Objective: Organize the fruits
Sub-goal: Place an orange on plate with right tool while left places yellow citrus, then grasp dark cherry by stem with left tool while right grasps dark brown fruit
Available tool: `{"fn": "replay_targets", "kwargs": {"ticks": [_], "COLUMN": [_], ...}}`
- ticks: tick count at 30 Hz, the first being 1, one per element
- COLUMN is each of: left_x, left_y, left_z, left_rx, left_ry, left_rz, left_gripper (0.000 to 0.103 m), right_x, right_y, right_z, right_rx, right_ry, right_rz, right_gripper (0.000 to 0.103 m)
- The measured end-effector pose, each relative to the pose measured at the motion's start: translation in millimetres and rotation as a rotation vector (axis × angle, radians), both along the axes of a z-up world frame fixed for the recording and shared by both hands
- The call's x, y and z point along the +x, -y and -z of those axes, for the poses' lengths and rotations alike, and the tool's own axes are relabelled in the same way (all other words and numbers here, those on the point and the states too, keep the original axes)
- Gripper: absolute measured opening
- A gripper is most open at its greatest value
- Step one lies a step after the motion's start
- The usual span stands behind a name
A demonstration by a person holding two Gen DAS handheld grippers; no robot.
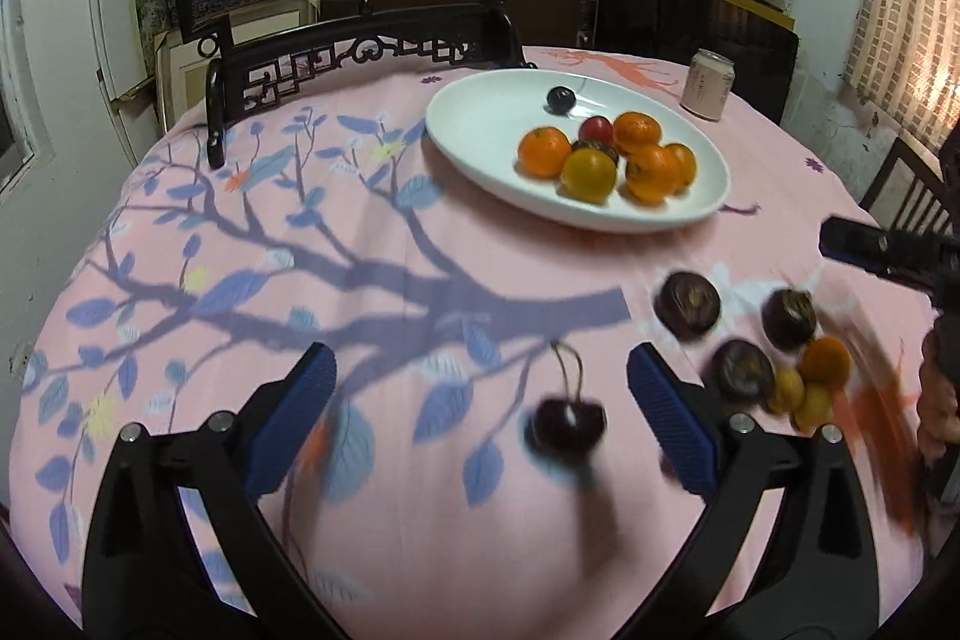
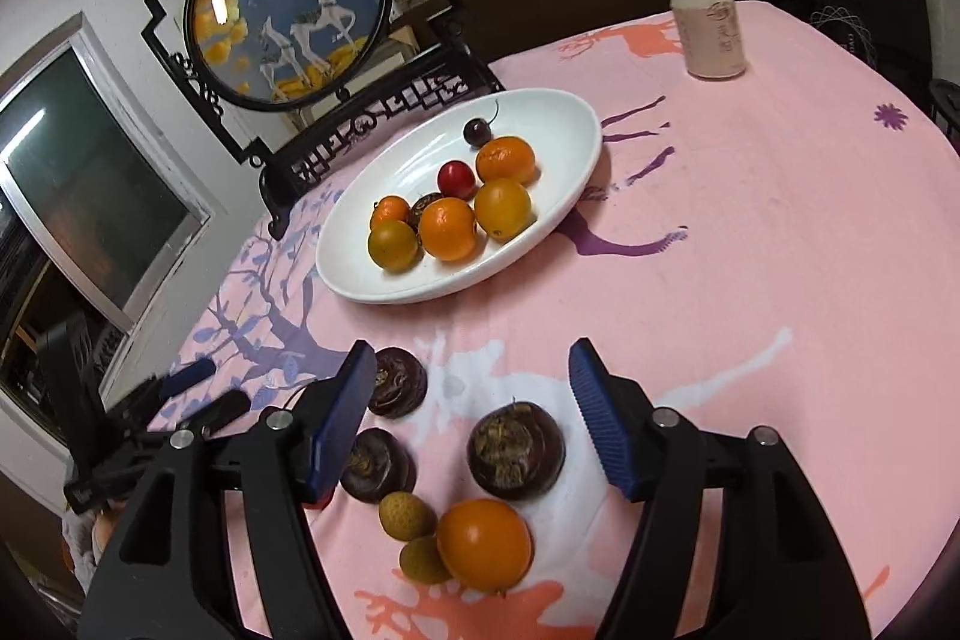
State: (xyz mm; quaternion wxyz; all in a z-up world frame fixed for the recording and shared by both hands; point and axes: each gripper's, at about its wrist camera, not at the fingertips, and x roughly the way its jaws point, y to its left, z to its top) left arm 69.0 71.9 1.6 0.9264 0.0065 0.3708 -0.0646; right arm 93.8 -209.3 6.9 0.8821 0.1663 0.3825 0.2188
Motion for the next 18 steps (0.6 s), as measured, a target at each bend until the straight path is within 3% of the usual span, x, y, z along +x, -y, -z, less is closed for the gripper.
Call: {"fn": "replay_targets", "kwargs": {"ticks": [9,15,17,18], "left_x": [-9,-8,-7,-6], "left_y": [23,29,29,30], "left_z": [16,17,17,18], "left_rx": [0.109,0.12,0.113,0.106], "left_ry": [-0.035,-0.023,-0.022,-0.031], "left_rz": [0.073,0.101,0.114,0.126], "left_gripper": [0.099,0.098,0.087,0.07], "right_x": [-9,-8,-8,-9], "right_y": [8,6,5,4], "right_z": [4,6,6,7], "right_rx": [0.025,0.024,0.023,0.022], "right_ry": [-0.013,-0.031,-0.034,-0.036], "right_rz": [0.024,0.014,0.008,0.006], "right_gripper": [0.07,0.07,0.07,0.07]}}
